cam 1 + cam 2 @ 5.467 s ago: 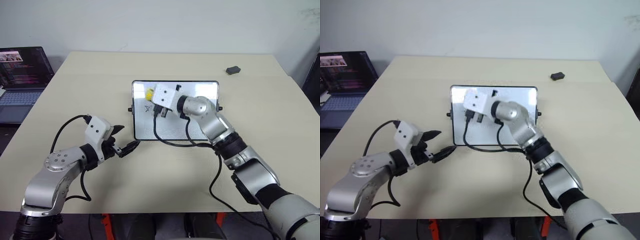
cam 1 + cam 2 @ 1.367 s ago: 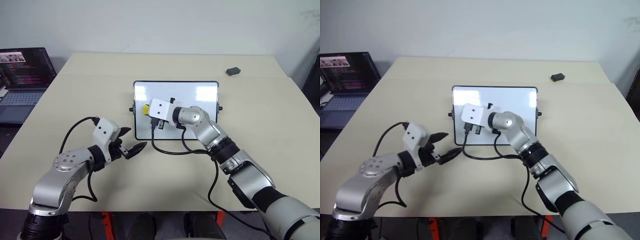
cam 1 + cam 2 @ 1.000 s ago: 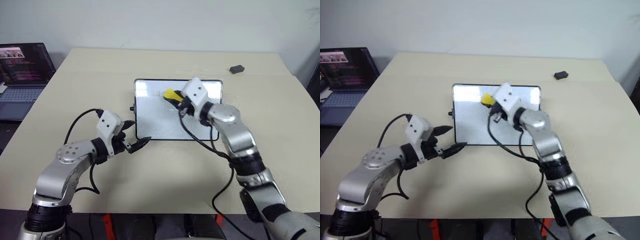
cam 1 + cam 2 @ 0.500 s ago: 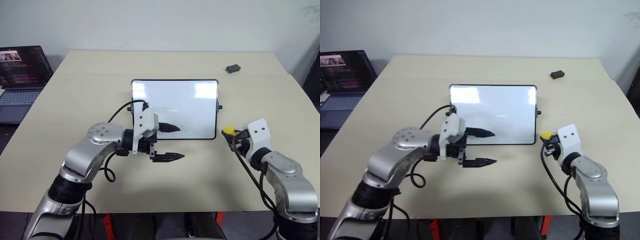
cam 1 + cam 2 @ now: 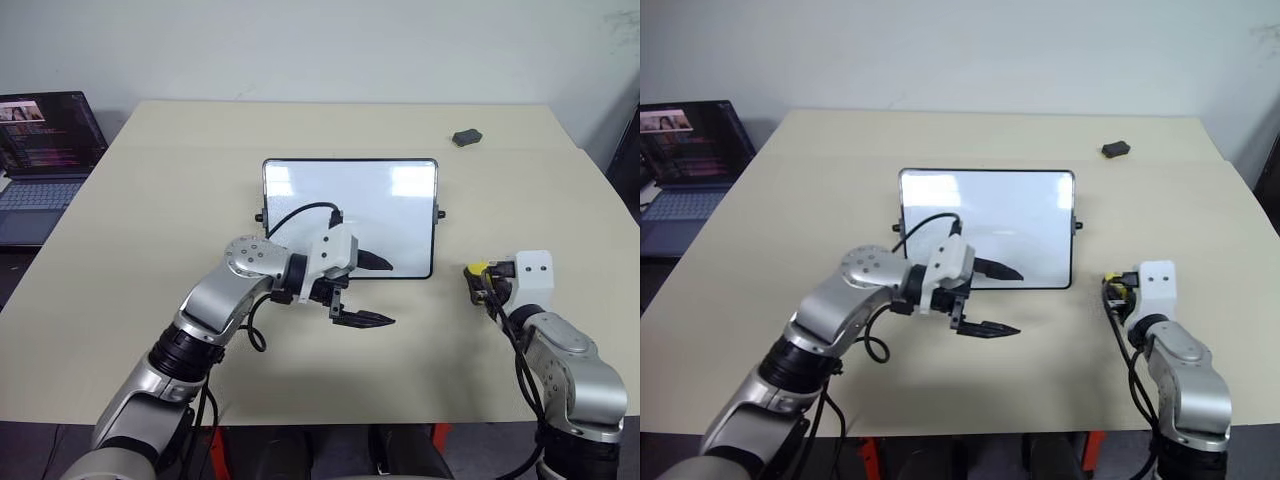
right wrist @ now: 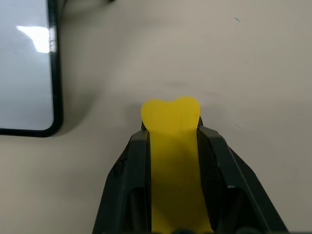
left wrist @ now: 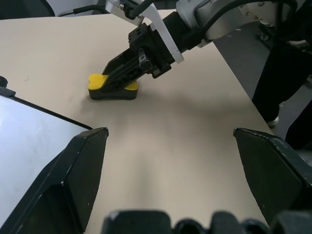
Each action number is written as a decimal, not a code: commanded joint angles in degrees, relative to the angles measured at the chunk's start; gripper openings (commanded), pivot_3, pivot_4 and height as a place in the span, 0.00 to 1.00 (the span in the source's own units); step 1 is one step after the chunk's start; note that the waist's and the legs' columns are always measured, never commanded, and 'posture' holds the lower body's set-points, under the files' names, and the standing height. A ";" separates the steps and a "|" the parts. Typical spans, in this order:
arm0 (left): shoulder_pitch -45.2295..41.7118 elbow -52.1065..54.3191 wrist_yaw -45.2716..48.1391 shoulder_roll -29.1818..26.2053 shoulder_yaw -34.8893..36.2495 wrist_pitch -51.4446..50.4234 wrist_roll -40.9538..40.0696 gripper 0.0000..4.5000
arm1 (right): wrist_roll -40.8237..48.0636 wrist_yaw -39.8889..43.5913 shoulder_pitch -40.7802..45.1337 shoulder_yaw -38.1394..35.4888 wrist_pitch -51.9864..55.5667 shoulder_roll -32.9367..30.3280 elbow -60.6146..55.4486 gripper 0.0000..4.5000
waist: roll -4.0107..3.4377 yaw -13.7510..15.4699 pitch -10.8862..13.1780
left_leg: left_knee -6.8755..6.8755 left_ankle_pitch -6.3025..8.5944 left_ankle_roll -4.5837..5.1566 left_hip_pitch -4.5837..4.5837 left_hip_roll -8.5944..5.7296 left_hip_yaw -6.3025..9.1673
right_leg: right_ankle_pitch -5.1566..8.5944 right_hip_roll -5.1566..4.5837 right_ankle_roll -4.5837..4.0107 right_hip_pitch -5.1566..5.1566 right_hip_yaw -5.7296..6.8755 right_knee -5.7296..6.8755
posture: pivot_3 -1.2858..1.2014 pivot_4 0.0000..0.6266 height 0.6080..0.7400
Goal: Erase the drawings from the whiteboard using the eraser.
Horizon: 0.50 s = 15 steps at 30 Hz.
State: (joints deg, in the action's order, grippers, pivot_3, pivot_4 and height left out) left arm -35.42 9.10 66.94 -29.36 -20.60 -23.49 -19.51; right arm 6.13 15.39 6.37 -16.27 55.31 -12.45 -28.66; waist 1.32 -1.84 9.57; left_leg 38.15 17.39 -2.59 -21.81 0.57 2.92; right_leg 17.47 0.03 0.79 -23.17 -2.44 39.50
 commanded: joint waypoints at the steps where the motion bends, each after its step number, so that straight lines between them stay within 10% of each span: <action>1: 0.01 1.35 -0.15 0.05 0.56 0.81 0.58 1.00 | 2.51 -0.72 1.84 -1.26 -0.57 0.26 -0.95 0.22 | 0.00 -0.02 0.00 | 0.00 0.00 0.01 0.00 0.00 0.00 | 0.00 0.00 0.00 0.00 0.00 0.01 | 0.52 0.24 1.00; 11: 2.58 3.42 -2.95 0.61 1.03 0.23 0.99 1.00 | 4.39 -1.89 2.79 0.32 -1.99 -0.09 1.19 0.99 | -0.01 0.03 -0.01 | 0.08 -0.01 0.02 -0.01 -0.02 0.00 | 0.00 -0.02 0.00 0.00 -0.01 0.07 | 0.52 0.24 1.00; 15: 4.61 4.80 -5.06 0.27 2.69 -0.69 0.12 1.00 | 8.44 -0.70 3.36 -0.42 -5.35 1.54 -2.72 0.99 | -0.03 -0.10 -0.02 | 0.08 -0.01 0.02 0.00 -0.01 0.00 | 0.00 -0.02 0.00 0.00 -0.02 0.10 | 0.52 0.24 1.00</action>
State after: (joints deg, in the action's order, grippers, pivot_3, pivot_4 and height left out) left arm -31.17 11.58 62.92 -29.03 -20.07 -23.76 -18.73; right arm 12.16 13.93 8.44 -15.94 52.90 -11.29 -26.79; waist 1.29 -1.94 9.55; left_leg 38.23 17.39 -2.57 -21.80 0.57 2.91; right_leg 17.47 0.01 0.79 -23.17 -2.47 39.63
